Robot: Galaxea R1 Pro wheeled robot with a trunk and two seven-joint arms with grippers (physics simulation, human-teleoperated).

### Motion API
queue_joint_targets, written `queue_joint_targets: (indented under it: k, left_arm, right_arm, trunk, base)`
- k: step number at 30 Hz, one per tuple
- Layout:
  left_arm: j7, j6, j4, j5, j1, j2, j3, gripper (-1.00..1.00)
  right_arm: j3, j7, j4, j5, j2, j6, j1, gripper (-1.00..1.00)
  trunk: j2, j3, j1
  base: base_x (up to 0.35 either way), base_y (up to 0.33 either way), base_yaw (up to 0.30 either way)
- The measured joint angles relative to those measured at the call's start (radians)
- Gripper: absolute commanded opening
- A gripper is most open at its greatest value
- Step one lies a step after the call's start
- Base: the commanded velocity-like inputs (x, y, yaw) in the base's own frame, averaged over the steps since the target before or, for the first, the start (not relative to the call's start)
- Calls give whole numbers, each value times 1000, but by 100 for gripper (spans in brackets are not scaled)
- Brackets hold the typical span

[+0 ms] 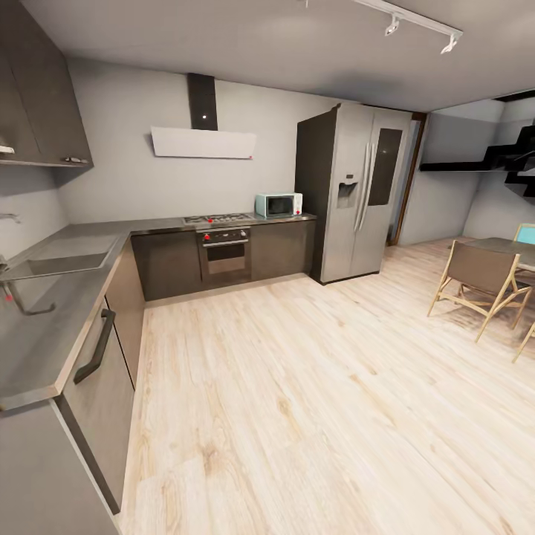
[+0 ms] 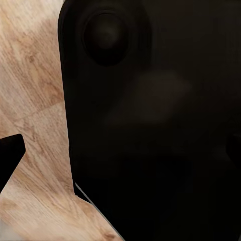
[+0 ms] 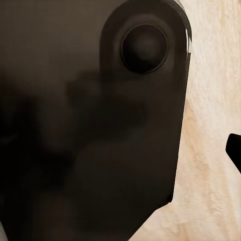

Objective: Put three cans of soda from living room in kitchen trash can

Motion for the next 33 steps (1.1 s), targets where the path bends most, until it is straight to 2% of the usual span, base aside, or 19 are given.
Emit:
queue_joint_targets:
  k: [3,11,13,14,15,16,17,18,19,22,30,32,33]
  left_arm:
    - [0,0,0,0,-1,0,0,100]
    - [-14,-13,-45,1,-47,45,-2,100]
    - [-14,-12,-57,1,-59,49,-3,100]
    - [-15,-12,-194,0,-60,49,-4,100]
    - [-15,-12,-426,0,-108,50,-4,100]
    - [-15,-13,-588,0,-200,50,-6,100]
    - [-15,-13,-625,-1,-251,51,-6,100]
    - [-15,-13,-646,-2,-223,51,-7,100]
    - [-15,-13,-665,-2,-167,51,-6,100]
    - [-15,-13,-754,-4,-169,51,-7,100]
    - [-13,-11,-877,-5,-169,53,-7,100]
    - [-13,-8,-955,-6,-169,53,-6,100]
    - [-13,2,-1027,-5,-167,53,-6,100]
  right_arm:
    - [0,0,-1,0,0,0,-1,100]
    - [44,40,-46,-9,-45,-45,-47,100]
    - [55,51,-58,-10,-56,-56,-58,100]
    - [83,227,-176,-9,-128,-183,-66,100]
    - [78,236,-358,-10,-181,-189,-141,100]
    - [80,238,-415,-12,-174,-192,-260,100]
    - [82,240,-439,-12,-174,-195,-295,100]
    - [83,241,-453,-13,-173,-196,-241,100]
    - [84,241,-467,-11,-172,-196,-213,100]
    - [85,242,-540,-13,-170,-195,-222,100]
    - [81,241,-641,-14,-171,-182,-225,100]
    - [63,242,-698,-14,-172,-168,-225,100]
    - [44,245,-742,-14,-173,-139,-225,100]
  trunk:
    - [0,0,0]
    - [0,0,0]
    - [0,0,0]
    - [0,0,0]
    - [0,0,0]
    - [0,0,0]
    - [0,0,0]
    - [0,0,0]
    - [0,0,0]
    - [0,0,0]
    - [0,0,0]
    - [0,0,0]
    - [0,0,0]
  base:
    - [0,0,0]
    - [0,0,0]
    - [0,0,0]
    - [0,0,0]
    - [0,0,0]
    - [0,0,0]
    - [0,0,0]
    - [0,0,0]
    - [0,0,0]
    - [0,0,0]
    - [0,0,0]
    - [0,0,0]
    - [0,0,0]
